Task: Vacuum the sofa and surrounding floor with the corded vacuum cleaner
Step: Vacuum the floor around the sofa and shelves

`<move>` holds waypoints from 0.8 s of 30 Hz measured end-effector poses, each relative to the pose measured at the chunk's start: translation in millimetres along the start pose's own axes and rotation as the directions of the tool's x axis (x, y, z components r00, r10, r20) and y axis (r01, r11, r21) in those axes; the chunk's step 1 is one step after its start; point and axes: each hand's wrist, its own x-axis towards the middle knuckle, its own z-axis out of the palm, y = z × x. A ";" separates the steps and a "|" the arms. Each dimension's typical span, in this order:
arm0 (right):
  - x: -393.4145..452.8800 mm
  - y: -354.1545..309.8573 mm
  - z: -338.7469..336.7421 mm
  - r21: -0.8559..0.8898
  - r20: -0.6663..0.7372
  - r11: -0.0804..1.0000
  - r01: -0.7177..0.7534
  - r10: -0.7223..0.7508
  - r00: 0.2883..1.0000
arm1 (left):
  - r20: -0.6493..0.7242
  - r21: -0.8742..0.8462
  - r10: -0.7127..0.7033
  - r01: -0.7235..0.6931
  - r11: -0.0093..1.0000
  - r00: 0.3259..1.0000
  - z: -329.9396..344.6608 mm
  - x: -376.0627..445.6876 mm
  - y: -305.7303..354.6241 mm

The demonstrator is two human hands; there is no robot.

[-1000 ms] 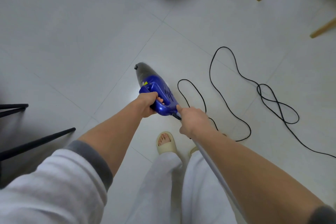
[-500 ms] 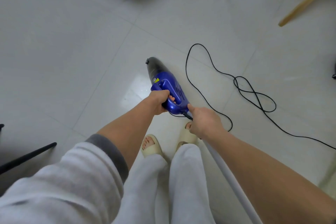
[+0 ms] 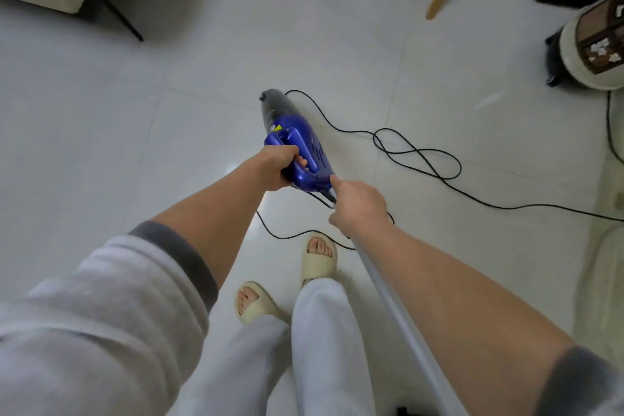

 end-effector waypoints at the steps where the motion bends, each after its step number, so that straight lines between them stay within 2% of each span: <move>1: 3.0 9.8 -1.7 0.013 -0.009 1.000 -0.016 0.016 1.000 | 0.012 0.014 -0.001 0.001 1.000 1.000 11.2 3.1 3.7; 11: -11.2 99.2 -3.9 0.127 -0.045 0.978 -0.167 0.174 0.984 | 0.101 0.179 -0.029 0.010 0.984 0.994 116.4 5.7 7.3; 17: -26.6 121.0 4.2 0.234 -0.029 0.930 -0.284 0.299 0.954 | 0.147 0.264 -0.014 -0.025 0.964 0.989 156.0 2.5 5.7; 24: -23.7 125.1 6.0 0.268 -0.051 0.905 -0.329 0.355 0.934 | 0.176 0.295 -0.016 -0.038 0.955 0.984 167.0 7.1 8.4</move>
